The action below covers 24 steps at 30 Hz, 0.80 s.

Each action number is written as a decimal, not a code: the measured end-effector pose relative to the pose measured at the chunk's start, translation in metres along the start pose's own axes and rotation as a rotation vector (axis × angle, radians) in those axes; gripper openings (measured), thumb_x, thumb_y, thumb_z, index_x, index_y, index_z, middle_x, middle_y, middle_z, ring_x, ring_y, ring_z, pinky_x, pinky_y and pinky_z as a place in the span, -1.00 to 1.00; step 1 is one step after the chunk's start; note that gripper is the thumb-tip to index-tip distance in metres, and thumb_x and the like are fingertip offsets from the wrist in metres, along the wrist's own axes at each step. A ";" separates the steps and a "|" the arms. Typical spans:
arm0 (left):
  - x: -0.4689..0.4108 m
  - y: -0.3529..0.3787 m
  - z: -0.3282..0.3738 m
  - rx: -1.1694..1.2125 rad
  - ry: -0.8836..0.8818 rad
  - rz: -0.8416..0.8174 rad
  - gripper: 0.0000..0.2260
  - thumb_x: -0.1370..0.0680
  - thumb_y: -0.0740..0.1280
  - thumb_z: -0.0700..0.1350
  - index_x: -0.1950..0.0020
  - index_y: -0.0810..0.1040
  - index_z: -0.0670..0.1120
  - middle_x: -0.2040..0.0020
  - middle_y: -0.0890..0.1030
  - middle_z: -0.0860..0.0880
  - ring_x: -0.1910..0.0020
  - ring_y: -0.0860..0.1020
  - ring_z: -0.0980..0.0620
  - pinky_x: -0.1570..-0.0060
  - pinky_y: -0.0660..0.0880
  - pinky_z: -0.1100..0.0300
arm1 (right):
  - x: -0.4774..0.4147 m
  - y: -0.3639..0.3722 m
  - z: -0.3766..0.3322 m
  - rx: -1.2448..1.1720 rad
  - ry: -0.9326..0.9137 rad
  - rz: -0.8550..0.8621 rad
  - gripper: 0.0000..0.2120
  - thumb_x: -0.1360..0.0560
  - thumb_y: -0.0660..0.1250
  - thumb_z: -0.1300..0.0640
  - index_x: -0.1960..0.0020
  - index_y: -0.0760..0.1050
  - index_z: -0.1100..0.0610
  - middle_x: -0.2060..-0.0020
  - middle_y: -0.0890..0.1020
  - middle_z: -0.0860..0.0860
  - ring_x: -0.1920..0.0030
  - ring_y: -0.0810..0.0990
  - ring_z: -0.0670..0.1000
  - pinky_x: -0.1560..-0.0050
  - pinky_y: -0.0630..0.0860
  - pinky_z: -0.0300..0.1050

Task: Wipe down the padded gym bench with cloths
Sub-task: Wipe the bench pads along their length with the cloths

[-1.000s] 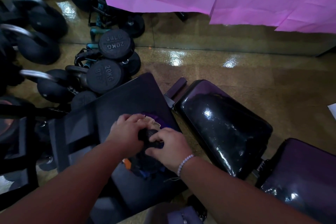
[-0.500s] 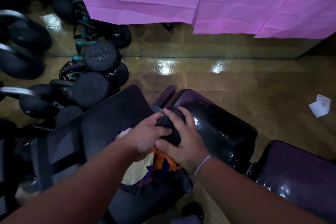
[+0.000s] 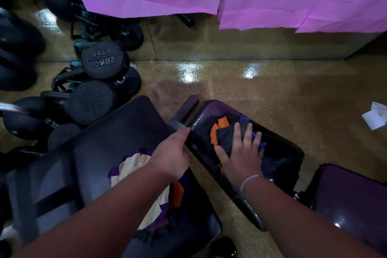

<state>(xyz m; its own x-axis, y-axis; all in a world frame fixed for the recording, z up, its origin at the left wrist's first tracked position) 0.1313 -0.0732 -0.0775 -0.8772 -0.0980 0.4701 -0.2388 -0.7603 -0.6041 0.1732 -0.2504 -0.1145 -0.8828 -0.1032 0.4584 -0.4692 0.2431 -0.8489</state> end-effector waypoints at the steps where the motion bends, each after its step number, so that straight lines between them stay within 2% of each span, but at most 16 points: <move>1: -0.002 -0.001 -0.001 -0.006 0.001 0.014 -0.46 -0.49 0.16 -0.32 -0.46 0.20 -0.05 -0.47 0.27 -0.02 -0.43 0.22 0.07 -0.38 0.09 0.31 | 0.000 0.005 -0.002 0.018 -0.003 0.021 -0.21 -0.47 0.02 -0.34 -0.53 -0.21 -0.02 -0.53 -0.21 0.07 -0.50 -0.27 0.19 -0.45 -0.14 0.25; 5: -0.007 -0.006 -0.004 -0.032 0.013 0.029 -0.50 -0.50 0.15 -0.32 -0.43 0.27 -0.03 -0.44 0.32 0.00 -0.42 0.25 0.09 -0.34 0.09 0.36 | -0.011 0.006 -0.012 0.024 -0.061 0.104 -0.14 -0.31 -0.22 -0.43 -0.52 -0.19 -0.09 -0.54 -0.16 0.03 -0.51 -0.25 0.17 -0.44 -0.19 0.27; 9: -0.011 -0.007 -0.001 -0.112 0.028 0.027 -0.56 -0.53 0.17 -0.29 -0.40 0.31 -0.06 -0.42 0.36 -0.02 -0.39 0.30 0.09 -0.28 0.11 0.42 | -0.048 -0.012 -0.019 0.012 -0.114 0.094 -0.30 -0.45 -0.13 -0.38 -0.51 -0.14 -0.16 -0.55 -0.13 -0.04 -0.52 -0.20 0.13 -0.46 -0.20 0.25; 11: -0.015 -0.006 0.002 -0.160 0.021 -0.011 -0.52 -0.52 0.16 -0.31 -0.42 0.27 -0.05 -0.43 0.33 0.00 -0.40 0.29 0.08 -0.27 0.12 0.41 | -0.064 -0.021 -0.024 -0.010 -0.081 0.059 -0.37 -0.51 -0.10 -0.32 -0.51 -0.14 -0.16 -0.54 -0.17 -0.07 -0.52 -0.21 0.12 -0.47 -0.19 0.26; 13: -0.019 -0.005 0.003 -0.213 -0.010 -0.065 -0.47 -0.50 0.16 -0.34 -0.45 0.22 -0.02 -0.45 0.30 0.03 -0.41 0.27 0.05 -0.28 0.15 0.36 | -0.064 -0.023 -0.032 -0.001 -0.104 0.094 -0.38 -0.52 -0.11 -0.30 -0.52 -0.12 -0.14 -0.54 -0.16 -0.07 -0.53 -0.19 0.12 -0.46 -0.17 0.29; 15: -0.019 -0.007 0.006 -0.244 -0.030 -0.080 -0.50 -0.47 0.14 -0.34 -0.39 0.34 -0.04 -0.34 0.45 -0.02 -0.33 0.39 -0.03 -0.28 0.30 0.23 | -0.042 -0.014 -0.047 0.077 -0.258 0.180 -0.37 -0.49 -0.07 -0.31 -0.51 -0.03 -0.12 -0.55 -0.04 -0.04 -0.53 -0.10 0.15 -0.44 -0.13 0.33; 17: -0.019 -0.010 0.010 -0.306 -0.017 -0.061 -0.61 -0.46 0.16 -0.31 -0.25 0.47 -0.07 -0.14 0.59 -0.11 -0.17 0.51 -0.12 -0.15 0.43 0.09 | -0.009 0.007 -0.058 0.175 -0.468 0.231 -0.37 -0.47 0.01 -0.30 -0.48 0.11 -0.10 -0.52 0.15 0.00 -0.50 0.03 0.18 -0.40 -0.07 0.38; 18: -0.019 -0.010 0.011 -0.340 -0.001 -0.049 -0.61 -0.46 0.17 -0.28 -0.27 0.46 -0.08 -0.16 0.58 -0.12 -0.18 0.50 -0.11 -0.17 0.42 0.08 | 0.004 0.018 -0.057 0.216 -0.529 0.238 -0.39 -0.47 0.03 -0.29 -0.46 0.15 -0.08 -0.50 0.22 0.00 -0.48 0.08 0.19 -0.39 -0.05 0.40; 20: -0.019 -0.007 0.012 -0.375 0.028 -0.043 -0.54 -0.49 0.17 -0.26 -0.40 0.32 -0.08 -0.35 0.45 -0.08 -0.32 0.40 -0.03 -0.31 0.31 0.16 | 0.017 0.031 -0.039 0.262 -0.552 0.236 -0.42 -0.49 0.03 -0.28 -0.45 0.18 -0.10 -0.48 0.25 -0.01 -0.46 0.13 0.19 -0.37 0.00 0.40; 22: -0.019 -0.005 0.013 -0.384 0.016 -0.053 -0.48 -0.48 0.15 -0.30 -0.45 0.22 -0.07 -0.44 0.32 -0.03 -0.40 0.30 0.03 -0.36 0.22 0.21 | 0.020 0.037 -0.008 0.254 -0.506 0.230 -0.42 -0.48 0.02 -0.28 -0.45 0.16 -0.12 -0.47 0.19 -0.03 -0.46 0.11 0.17 -0.37 0.02 0.37; 24: -0.018 -0.004 0.013 -0.383 0.009 -0.060 -0.44 -0.47 0.13 -0.34 -0.46 0.19 -0.06 -0.46 0.28 0.01 -0.41 0.27 0.04 -0.36 0.22 0.22 | 0.019 0.039 0.025 0.196 -0.384 0.214 -0.37 -0.41 0.08 -0.24 -0.44 0.15 -0.10 -0.47 0.15 -0.03 -0.46 0.08 0.15 -0.38 0.03 0.37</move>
<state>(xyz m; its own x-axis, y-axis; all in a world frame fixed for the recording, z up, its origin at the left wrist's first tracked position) 0.1539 -0.0768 -0.0749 -0.8603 -0.0537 0.5069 -0.4264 -0.4690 -0.7734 0.1380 -0.2672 -0.1453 -0.8877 -0.4283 0.1687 -0.2389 0.1153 -0.9642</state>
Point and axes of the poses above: each hand's wrist, its own x-axis away from the middle knuckle, its own y-axis out of the palm, z = x × y, the point moved 5 cm from there along -x, towards the middle knuckle
